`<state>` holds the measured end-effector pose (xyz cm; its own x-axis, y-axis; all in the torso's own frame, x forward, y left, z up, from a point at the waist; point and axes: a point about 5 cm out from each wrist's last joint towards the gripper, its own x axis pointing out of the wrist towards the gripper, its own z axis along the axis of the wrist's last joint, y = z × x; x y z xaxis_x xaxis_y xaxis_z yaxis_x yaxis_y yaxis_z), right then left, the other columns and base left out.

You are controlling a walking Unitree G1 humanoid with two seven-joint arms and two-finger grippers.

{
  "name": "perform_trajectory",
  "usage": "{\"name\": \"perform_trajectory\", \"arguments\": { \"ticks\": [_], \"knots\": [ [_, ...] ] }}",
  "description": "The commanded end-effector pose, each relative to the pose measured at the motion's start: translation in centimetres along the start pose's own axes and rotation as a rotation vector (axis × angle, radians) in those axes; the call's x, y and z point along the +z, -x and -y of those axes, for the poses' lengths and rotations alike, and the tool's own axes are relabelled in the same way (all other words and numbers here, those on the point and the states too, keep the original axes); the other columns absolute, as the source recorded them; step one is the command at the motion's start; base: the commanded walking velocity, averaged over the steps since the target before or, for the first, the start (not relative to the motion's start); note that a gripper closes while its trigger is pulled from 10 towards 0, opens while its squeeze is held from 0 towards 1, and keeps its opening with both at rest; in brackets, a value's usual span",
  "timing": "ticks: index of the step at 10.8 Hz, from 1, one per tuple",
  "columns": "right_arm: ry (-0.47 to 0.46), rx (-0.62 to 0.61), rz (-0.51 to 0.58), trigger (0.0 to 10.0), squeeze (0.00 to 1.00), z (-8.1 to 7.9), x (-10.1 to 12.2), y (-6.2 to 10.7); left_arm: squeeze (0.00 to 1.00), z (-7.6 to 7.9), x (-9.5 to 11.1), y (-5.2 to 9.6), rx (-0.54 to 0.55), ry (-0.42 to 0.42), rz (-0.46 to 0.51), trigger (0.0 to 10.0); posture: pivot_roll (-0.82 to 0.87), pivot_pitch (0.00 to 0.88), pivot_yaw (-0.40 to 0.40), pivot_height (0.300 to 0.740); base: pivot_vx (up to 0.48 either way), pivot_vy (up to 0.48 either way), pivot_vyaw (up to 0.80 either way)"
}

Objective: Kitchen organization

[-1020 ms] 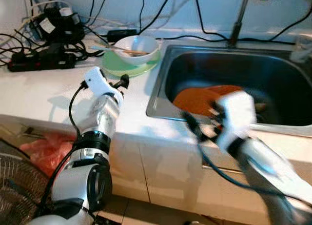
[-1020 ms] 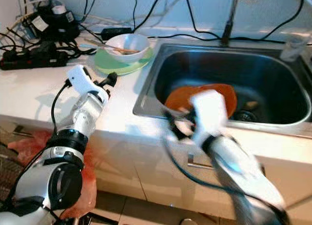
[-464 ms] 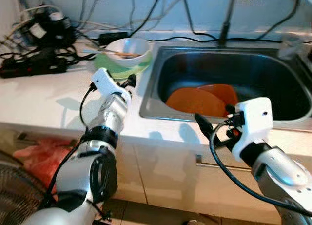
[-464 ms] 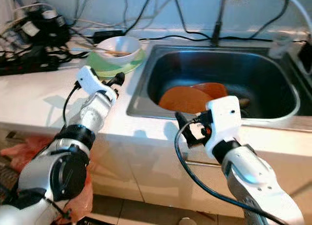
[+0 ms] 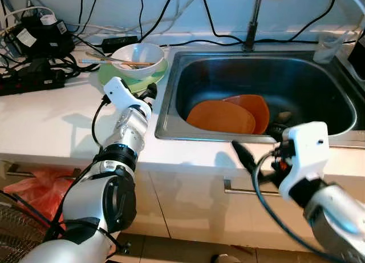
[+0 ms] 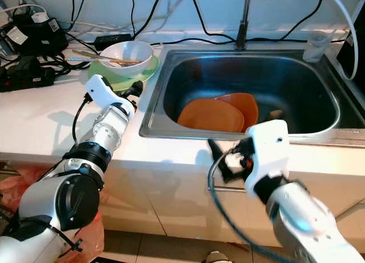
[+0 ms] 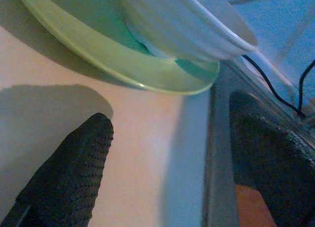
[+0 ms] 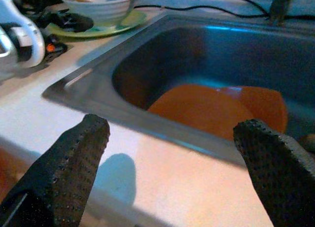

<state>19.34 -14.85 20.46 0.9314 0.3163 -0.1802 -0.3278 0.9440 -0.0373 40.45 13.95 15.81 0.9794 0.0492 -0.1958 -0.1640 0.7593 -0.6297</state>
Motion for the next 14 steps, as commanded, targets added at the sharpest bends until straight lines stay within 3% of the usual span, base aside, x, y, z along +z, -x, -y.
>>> {"name": "perform_trajectory", "arguments": {
  "ticks": [1,8,11,14],
  "knots": [
    [-0.007,0.017,-0.01,10.0,0.0,-0.3,0.1,0.3,0.0,-0.7,0.3,-0.1,0.042,0.007,0.008,10.0,-0.44,0.076,0.083,0.74,0.0,0.0,0.0],
    [-0.023,0.066,-0.042,10.0,0.0,-0.7,-0.2,1.0,0.0,-3.9,3.6,0.0,0.152,0.015,0.116,10.0,-0.43,0.107,0.043,0.74,0.0,0.0,0.0],
    [-0.081,0.11,-0.002,10.0,0.0,-1.6,0.5,0.5,0.0,-4.4,4.0,0.0,0.158,0.028,0.107,10.0,-0.43,0.127,0.04,0.74,0.0,0.0,0.0],
    [-0.121,0.134,-0.025,10.0,0.0,-3.1,-0.2,0.4,0.0,-4.1,3.5,-0.1,0.099,0.049,0.074,10.0,-0.43,0.145,0.04,0.74,0.0,0.0,0.0]
  ]
}}
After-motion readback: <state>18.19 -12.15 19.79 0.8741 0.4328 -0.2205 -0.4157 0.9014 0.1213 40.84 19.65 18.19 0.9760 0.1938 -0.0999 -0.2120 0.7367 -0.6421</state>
